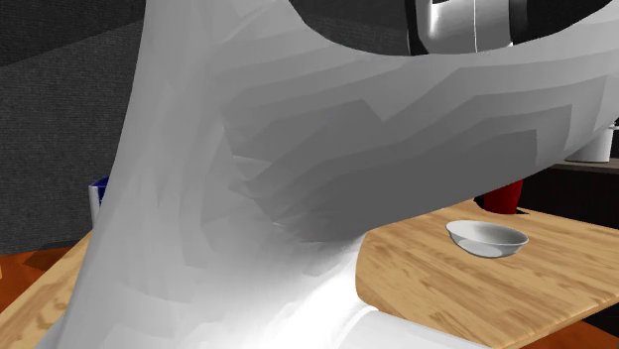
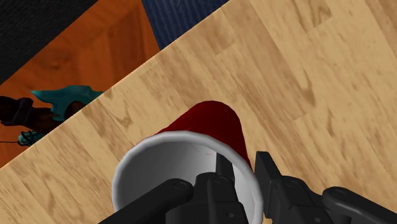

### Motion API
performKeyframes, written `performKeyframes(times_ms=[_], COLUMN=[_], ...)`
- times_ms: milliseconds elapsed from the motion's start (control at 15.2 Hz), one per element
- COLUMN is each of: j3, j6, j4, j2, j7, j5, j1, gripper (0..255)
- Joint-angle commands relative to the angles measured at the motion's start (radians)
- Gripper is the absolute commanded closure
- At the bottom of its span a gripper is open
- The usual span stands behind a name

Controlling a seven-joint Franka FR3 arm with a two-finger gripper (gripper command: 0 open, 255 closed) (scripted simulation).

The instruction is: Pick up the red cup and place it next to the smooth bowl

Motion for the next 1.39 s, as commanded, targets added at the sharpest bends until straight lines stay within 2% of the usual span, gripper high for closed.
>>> performKeyframes(times_ms=[0, 1320], j3=[0.0, -0.001], j6=[0.025, 0.279], j4=[-0.024, -0.229], j2=[0.0, 0.05], j7=[0.001, 0.021], j5=[0.0, -0.006], j1=[0.0, -0.002], gripper=[255, 255])
